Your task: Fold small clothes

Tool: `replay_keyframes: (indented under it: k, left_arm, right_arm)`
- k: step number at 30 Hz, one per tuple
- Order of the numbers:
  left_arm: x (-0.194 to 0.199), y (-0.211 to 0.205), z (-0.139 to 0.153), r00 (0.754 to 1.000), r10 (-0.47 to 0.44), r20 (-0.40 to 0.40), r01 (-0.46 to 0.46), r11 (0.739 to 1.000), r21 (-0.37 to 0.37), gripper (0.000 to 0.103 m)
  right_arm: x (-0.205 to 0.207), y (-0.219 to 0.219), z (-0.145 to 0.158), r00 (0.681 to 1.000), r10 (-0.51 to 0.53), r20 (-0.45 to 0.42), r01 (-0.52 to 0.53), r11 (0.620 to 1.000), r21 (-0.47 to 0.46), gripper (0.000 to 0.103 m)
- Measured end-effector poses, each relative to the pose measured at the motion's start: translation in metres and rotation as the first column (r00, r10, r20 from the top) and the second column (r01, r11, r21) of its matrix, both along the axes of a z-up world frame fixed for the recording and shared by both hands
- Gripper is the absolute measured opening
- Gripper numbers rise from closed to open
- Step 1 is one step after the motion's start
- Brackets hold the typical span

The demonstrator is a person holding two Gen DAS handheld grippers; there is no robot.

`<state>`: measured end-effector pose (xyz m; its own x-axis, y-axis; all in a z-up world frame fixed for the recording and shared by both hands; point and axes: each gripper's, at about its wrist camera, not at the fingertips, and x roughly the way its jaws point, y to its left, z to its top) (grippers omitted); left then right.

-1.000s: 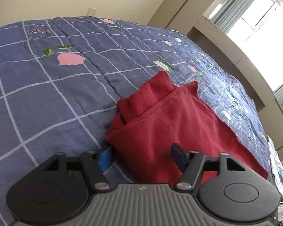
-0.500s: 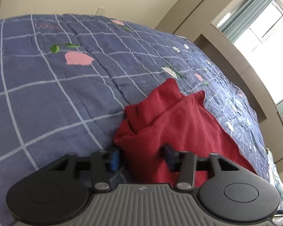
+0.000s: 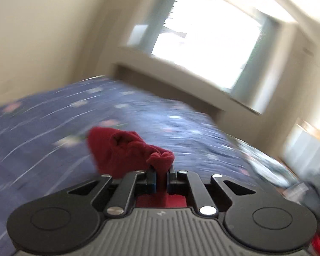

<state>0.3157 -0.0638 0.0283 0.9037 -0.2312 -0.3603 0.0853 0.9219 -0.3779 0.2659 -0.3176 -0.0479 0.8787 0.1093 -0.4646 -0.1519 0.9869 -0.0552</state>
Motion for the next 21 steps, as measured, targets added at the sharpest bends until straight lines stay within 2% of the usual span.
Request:
replay_keyframes:
  k: [2, 3, 5, 7, 10, 12, 14, 16, 21]
  left_arm:
    - [0.008, -0.033, 0.015, 0.989, -0.144, 0.025, 0.143, 0.989, 0.030, 0.007]
    - [0.011, -0.050, 0.020, 0.975, -0.220, 0.028, 0.219, 0.975, 0.038, 0.007]
    - [0.012, -0.084, 0.024, 0.939, -0.342, 0.024, 0.339, 0.938, 0.076, 0.007]
    - [0.008, -0.119, 0.020, 0.898, -0.441, 0.009, 0.436, 0.890, 0.138, 0.007]
    - [0.000, -0.161, 0.002, 0.839, -0.543, -0.046, 0.540, 0.819, 0.194, 0.007]
    - [-0.003, -0.183, -0.019, 0.819, -0.561, -0.118, 0.573, 0.793, 0.209, 0.007]
    - [-0.006, -0.194, -0.038, 0.805, -0.568, -0.170, 0.592, 0.782, 0.194, 0.007]
    - [-0.010, -0.194, -0.052, 0.800, -0.568, -0.192, 0.597, 0.785, 0.165, 0.007]
    - [-0.017, -0.187, -0.067, 0.800, -0.567, -0.197, 0.598, 0.781, 0.181, 0.007]
  right_arm:
    - [-0.016, -0.019, 0.003, 0.999, -0.039, 0.001, 0.039, 0.998, -0.056, 0.103]
    - [-0.024, -0.030, 0.004, 0.998, -0.060, -0.002, 0.060, 0.995, -0.081, 0.102]
    - [-0.041, -0.050, 0.003, 0.995, -0.100, -0.012, 0.098, 0.988, -0.118, 0.102]
    - [-0.057, -0.070, 0.001, 0.990, -0.138, -0.036, 0.131, 0.981, -0.146, 0.102]
    - [-0.080, -0.096, -0.002, 0.979, -0.195, -0.063, 0.181, 0.968, -0.173, 0.102]
    - [-0.088, -0.110, -0.004, 0.970, -0.228, -0.086, 0.210, 0.961, -0.182, 0.102]
    - [-0.090, -0.120, -0.008, 0.957, -0.269, -0.109, 0.243, 0.948, -0.207, 0.102]
    - [-0.086, -0.128, -0.011, 0.945, -0.306, -0.113, 0.275, 0.934, -0.228, 0.102]
    - [-0.061, -0.144, -0.003, 0.952, -0.296, -0.078, 0.278, 0.942, -0.187, 0.103]
